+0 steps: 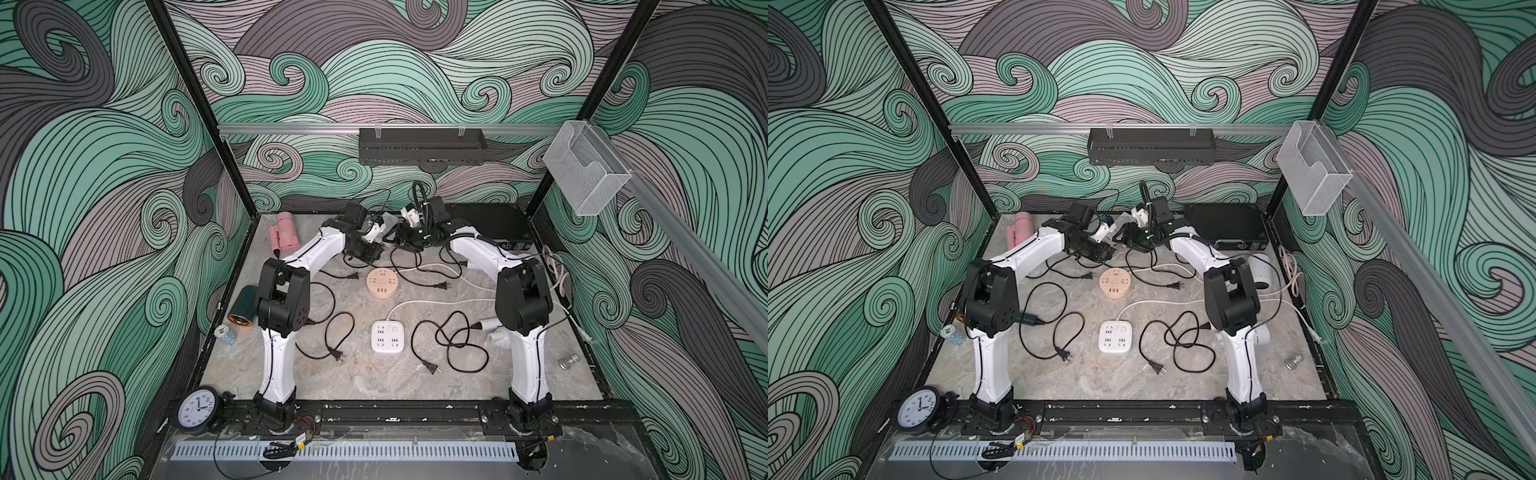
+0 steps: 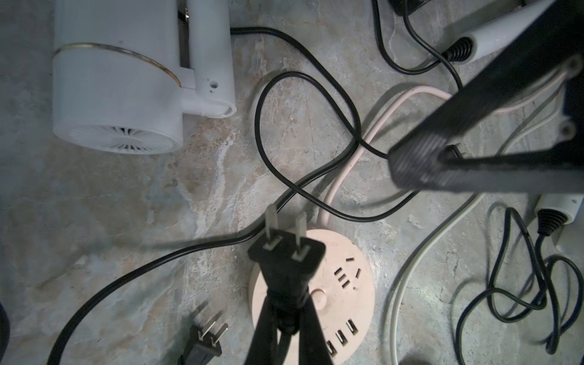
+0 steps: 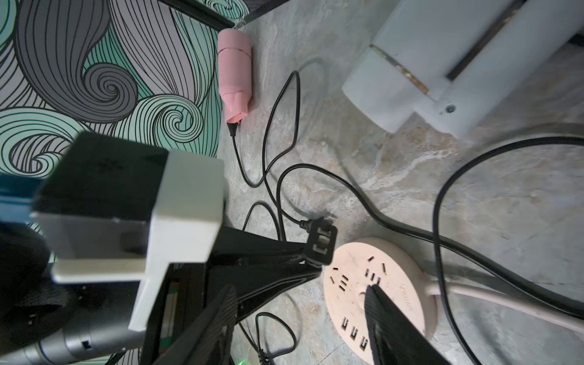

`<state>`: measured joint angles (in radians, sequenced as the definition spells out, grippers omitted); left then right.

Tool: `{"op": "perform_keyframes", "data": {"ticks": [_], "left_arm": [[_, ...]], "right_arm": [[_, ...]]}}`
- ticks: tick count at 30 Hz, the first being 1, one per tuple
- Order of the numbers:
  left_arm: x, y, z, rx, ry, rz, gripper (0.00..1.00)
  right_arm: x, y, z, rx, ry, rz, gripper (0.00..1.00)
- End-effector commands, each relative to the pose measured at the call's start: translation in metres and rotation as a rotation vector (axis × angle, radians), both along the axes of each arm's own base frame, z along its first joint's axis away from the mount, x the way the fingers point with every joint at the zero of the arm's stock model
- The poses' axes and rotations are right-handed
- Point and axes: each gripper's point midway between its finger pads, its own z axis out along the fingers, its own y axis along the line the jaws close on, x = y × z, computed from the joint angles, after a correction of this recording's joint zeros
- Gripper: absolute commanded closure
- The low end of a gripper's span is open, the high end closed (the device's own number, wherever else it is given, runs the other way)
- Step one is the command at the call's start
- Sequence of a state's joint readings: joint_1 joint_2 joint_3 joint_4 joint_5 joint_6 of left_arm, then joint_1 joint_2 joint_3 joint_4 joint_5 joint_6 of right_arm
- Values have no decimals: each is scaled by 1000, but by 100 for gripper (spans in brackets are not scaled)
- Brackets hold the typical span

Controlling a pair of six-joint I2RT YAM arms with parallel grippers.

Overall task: Charge the blow dryers
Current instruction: Pick up the plug from the center of the board.

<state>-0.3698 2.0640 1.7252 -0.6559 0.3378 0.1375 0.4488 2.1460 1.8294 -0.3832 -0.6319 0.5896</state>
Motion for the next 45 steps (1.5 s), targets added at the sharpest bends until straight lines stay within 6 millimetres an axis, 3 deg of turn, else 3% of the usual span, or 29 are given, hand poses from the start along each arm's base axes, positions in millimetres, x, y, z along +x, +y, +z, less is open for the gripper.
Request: {"op": "perform_keyframes", "data": {"ticks": [1, 16, 23, 28, 37, 45], "left_arm": [[4, -7, 26, -42, -66, -10, 100], [4, -7, 28, -42, -72, -11, 100], [3, -6, 26, -29, -68, -10, 100], [2, -5, 21, -16, -60, -11, 99], [1, -8, 21, -16, -56, -29, 98], [-1, -5, 19, 8, -47, -26, 97]], "right_arm": [[-6, 13, -5, 9, 61, 19, 36], [-5, 17, -35, -12, 111, 15, 48], [-3, 25, -39, 32, 134, 20, 59], [-5, 28, -39, 42, 138, 30, 61], [-6, 31, -47, 47, 169, 35, 76], [-4, 38, -41, 97, 153, 54, 88]]}}
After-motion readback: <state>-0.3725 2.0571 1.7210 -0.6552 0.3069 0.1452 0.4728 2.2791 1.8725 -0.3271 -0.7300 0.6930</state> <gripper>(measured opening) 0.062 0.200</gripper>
